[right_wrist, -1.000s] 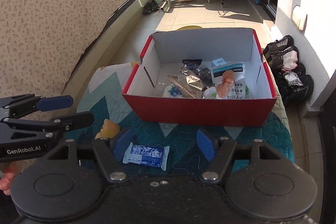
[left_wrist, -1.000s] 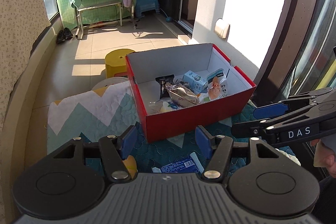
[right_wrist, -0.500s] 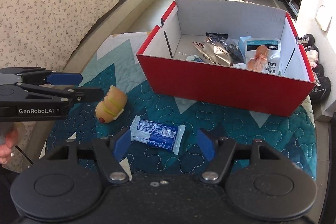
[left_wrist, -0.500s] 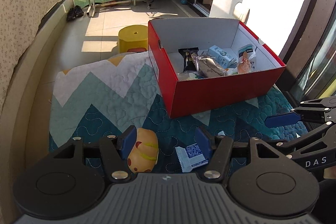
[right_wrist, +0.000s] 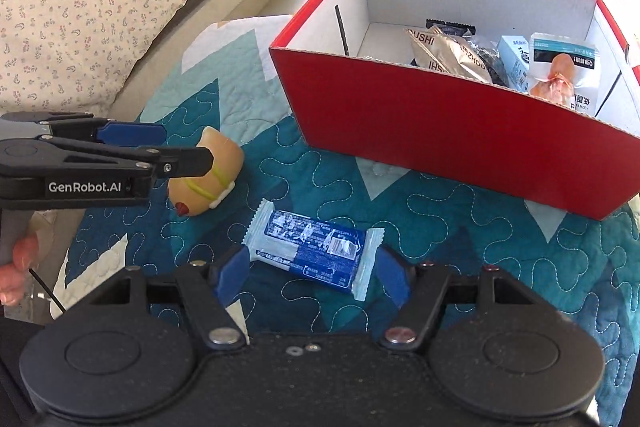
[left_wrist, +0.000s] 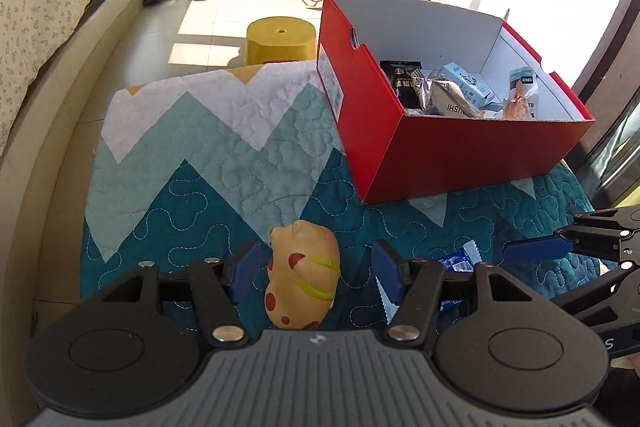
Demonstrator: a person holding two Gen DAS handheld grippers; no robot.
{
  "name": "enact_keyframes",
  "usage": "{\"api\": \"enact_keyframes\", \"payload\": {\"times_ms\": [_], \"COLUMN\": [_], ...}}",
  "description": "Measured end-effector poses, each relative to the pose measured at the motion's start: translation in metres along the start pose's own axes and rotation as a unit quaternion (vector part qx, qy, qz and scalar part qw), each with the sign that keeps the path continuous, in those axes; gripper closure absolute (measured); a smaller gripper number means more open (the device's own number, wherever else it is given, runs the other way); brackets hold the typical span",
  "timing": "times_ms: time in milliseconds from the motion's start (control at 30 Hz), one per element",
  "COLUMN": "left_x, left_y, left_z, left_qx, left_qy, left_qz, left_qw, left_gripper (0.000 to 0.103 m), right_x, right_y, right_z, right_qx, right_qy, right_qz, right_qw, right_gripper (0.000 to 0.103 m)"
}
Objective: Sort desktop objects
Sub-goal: 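Move left tool toward the yellow hot-dog toy while right approaches the blue wrapped bar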
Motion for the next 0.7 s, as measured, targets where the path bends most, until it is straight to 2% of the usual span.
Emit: {"api": "enact_keyframes", "payload": {"times_ms": [233,367,500,700], "left_x": [-0.011,-0.014,-0.017,-0.024], "left_y": [0.001,0.001,0.000,-0.004], "left_z": [0.003,0.003,0.005,0.008], "left_qx": [0.010,0.013,0.015,0.020], "left_qy": [-0.003,-0.006,-0.006,-0.005], "left_qz": [0.001,0.000,0.000,0.005], "left_qw": [0.9999,0.9999,0.9999,0.9998], "left_gripper": [0.043,0.043,0.043,0.043], "right_x": [-0.023,-0.028,-0.032,-0.036], "right_y": [0.001,0.002,0.004,0.003], "right_z": [-0.007,-0.009,-0.001,0.017], "right_qx": [-0.086,-0.121,-0.111,-0.061], "right_qy": [0.004,0.011,-0.009,-0.046], "right_qz": [0.016,0.009,0.008,0.006], "right_qw": [0.996,0.993,0.994,0.997], "right_gripper": [0.033,0.033,0.029,0.022]}}
Point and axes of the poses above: each gripper's, at about its wrist camera, not at the fingertips, and x roughly against the way its jaws point, z to its left, y to its top, the point moved 2 cm from there along -x, roughly the way its jaws point, and after that the axes turned 6 degrees about z, right-handed, at the moved point
